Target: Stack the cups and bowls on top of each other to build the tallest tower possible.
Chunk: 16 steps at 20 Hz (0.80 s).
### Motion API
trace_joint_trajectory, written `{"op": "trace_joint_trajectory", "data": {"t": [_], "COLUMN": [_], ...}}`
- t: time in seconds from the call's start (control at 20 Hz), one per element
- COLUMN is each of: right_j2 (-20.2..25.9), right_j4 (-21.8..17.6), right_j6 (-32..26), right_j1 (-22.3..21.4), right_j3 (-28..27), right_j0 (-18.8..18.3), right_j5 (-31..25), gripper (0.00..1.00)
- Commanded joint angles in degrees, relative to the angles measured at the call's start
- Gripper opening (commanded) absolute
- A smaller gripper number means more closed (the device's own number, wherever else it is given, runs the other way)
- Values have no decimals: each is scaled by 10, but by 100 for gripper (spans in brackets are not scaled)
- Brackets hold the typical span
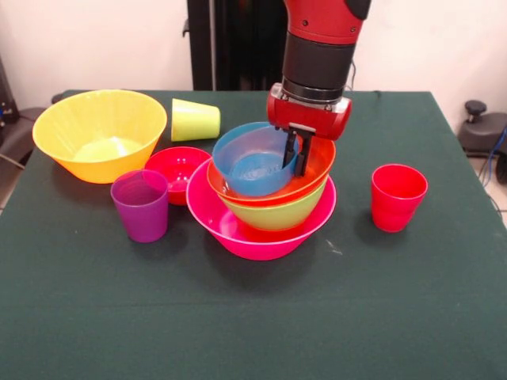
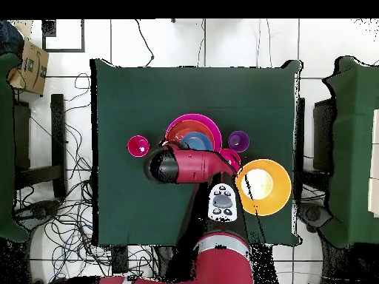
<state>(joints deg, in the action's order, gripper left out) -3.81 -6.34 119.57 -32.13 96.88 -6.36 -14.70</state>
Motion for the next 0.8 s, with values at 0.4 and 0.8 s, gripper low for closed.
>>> {"op": "trace_joint_trajectory", "data": {"t": [0.4,0.8], "right_j2": [22,25], "right_j4": [37,37], "right_j6": [87,77], "right_j1": [28,35], "right_j3": [-41,-41], "right_j0": [24,19], "right_j5": [25,33], "gripper": [0,0]}}
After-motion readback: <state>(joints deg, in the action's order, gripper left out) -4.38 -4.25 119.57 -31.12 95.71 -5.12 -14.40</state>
